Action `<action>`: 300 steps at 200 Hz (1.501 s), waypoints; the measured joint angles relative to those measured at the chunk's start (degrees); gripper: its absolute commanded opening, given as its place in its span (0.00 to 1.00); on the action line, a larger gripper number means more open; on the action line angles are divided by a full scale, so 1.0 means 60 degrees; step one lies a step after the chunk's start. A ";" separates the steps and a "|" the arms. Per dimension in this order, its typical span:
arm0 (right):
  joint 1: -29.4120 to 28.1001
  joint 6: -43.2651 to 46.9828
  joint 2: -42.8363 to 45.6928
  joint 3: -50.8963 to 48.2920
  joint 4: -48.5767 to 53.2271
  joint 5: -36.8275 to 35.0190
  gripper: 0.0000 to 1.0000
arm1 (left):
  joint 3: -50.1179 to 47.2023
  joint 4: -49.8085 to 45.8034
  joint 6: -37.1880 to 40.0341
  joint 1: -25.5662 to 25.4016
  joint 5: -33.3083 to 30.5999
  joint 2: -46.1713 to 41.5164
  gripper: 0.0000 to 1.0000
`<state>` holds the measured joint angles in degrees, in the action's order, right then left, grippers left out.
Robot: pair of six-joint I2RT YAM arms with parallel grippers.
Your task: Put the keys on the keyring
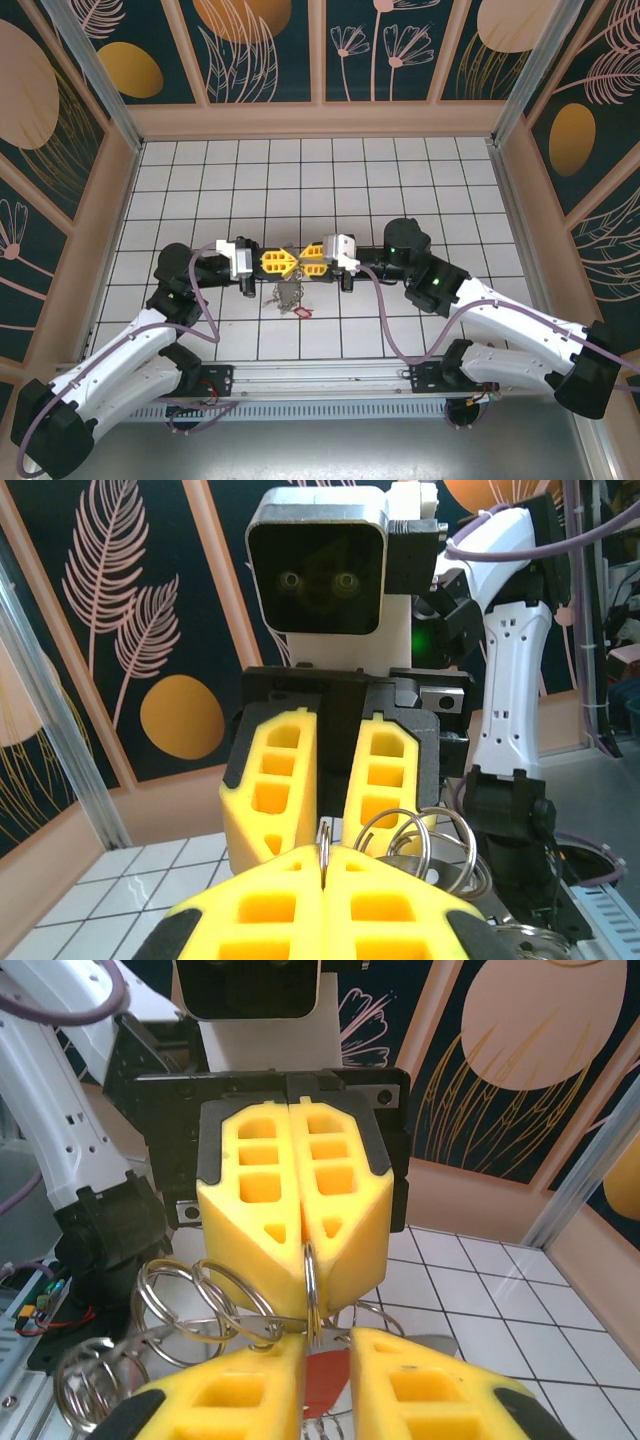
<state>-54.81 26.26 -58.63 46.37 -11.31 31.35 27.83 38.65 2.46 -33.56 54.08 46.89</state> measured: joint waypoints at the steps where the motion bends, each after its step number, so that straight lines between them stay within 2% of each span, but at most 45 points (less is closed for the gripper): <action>1: 0.0000 0.0004 0.0000 0.0000 0.0011 0.0000 0.21 | 0.0000 -0.0018 0.0011 0.0000 0.0004 0.0000 0.00; 76: 0.0000 0.0069 0.0120 0.0000 0.0280 0.0015 0.19 | 0.0004 -0.0404 0.0306 0.0000 0.0022 -0.0015 0.00; 107: -0.0004 0.0018 0.0117 0.0000 0.0262 0.0044 0.05 | 0.0004 -0.0397 0.0302 0.0004 0.0015 0.0095 0.00; 124: 0.0011 0.0044 0.0091 0.0000 0.0270 0.0033 0.00 | 0.0004 -0.0393 0.0302 0.0029 0.0007 0.0127 0.00; 134: 0.0011 0.0055 0.0080 0.0000 0.0251 0.0025 0.00 | 0.0004 -0.0408 0.0306 0.0033 -0.0015 0.0120 0.07; 143: 0.0011 0.0062 0.0076 0.0000 0.0251 0.0000 0.00 | 0.0004 -0.0466 0.0357 0.0036 -0.0058 0.0095 0.22; 150: 0.0007 0.0073 0.0058 0.0000 0.0277 0.0000 0.00 | 0.0018 -0.0608 0.0441 0.0036 -0.0124 0.0044 0.25; 180: -0.0055 0.0433 -0.0127 0.0455 0.1239 -0.0288 0.00 | 0.0492 -0.2648 0.1541 0.0029 -0.0856 -0.0452 0.30; 205: -0.0117 0.0936 -0.0390 0.1271 0.2452 -0.0805 0.00 | 0.1304 -0.4874 0.2834 0.0000 -0.1654 -0.0696 0.27; 236: -0.0157 0.1512 -0.0885 0.2182 0.3672 -0.1384 0.00 | 0.2393 -0.7293 0.4379 0.0000 -0.2415 -0.0069 0.22; 282: -0.0277 0.1898 -0.1450 0.2299 0.4630 -0.1963 0.00 | 0.2641 -0.8827 0.5213 0.0000 -0.2696 0.0565 0.25; 300: -0.0324 0.2007 -0.1504 0.2299 0.4830 -0.2095 0.00 | 0.2652 -0.8903 0.5333 0.0000 -0.2718 0.0488 0.20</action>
<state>-56.75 38.30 -67.66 60.16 17.67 18.79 43.75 -14.76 34.46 -33.56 37.78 49.82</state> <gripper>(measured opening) 0.051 0.234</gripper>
